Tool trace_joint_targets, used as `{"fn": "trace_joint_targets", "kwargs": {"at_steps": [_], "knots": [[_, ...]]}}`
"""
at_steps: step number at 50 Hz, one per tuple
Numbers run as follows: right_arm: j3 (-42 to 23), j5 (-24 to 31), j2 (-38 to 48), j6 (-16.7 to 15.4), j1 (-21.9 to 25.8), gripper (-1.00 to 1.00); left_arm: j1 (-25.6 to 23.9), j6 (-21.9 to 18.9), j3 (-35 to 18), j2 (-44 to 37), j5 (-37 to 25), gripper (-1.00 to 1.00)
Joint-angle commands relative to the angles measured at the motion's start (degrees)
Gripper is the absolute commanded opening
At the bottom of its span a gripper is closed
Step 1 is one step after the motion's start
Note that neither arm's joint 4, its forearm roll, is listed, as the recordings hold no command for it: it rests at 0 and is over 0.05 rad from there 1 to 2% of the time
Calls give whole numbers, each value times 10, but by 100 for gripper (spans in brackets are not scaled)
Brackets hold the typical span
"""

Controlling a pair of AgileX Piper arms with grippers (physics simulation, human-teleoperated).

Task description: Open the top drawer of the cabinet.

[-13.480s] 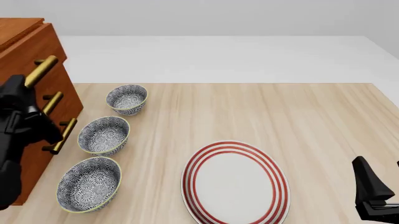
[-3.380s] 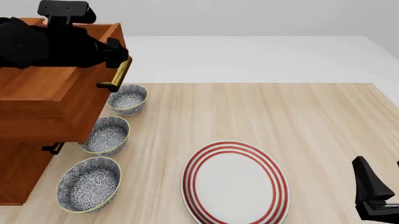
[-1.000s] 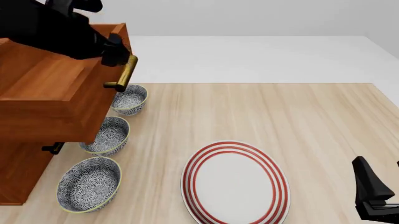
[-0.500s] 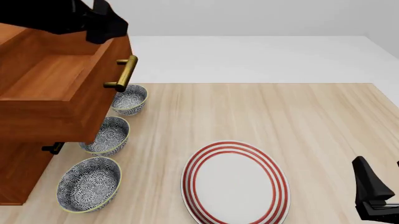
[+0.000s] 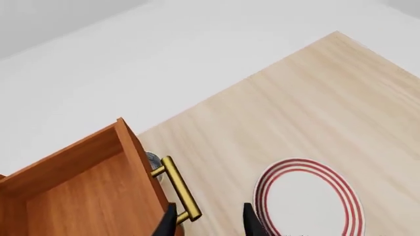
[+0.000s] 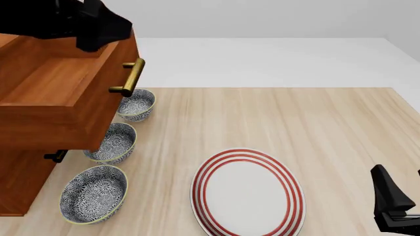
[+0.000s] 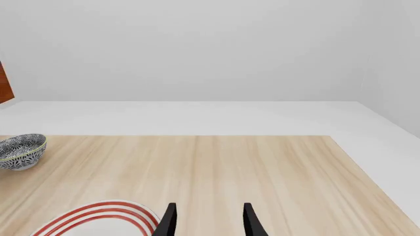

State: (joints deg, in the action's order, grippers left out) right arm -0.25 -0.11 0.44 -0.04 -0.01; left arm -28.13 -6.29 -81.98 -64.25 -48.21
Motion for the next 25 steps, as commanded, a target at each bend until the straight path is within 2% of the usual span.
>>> {"fn": "trace_joint_targets", "kwargs": {"at_steps": [1, 7, 17, 19, 25], "knots": [[0, 0, 0, 0, 0, 100, -25, -2, 16, 36, 2, 100], [0, 0, 0, 0, 0, 100, -35, 11, 40, 67, 21, 100], [0, 0, 0, 0, 0, 100, -49, 8, 75, 89, 51, 100], [0, 0, 0, 0, 0, 100, -50, 21, 73, 90, 56, 100], [0, 0, 0, 0, 0, 100, -51, 18, 76, 91, 62, 100]]}}
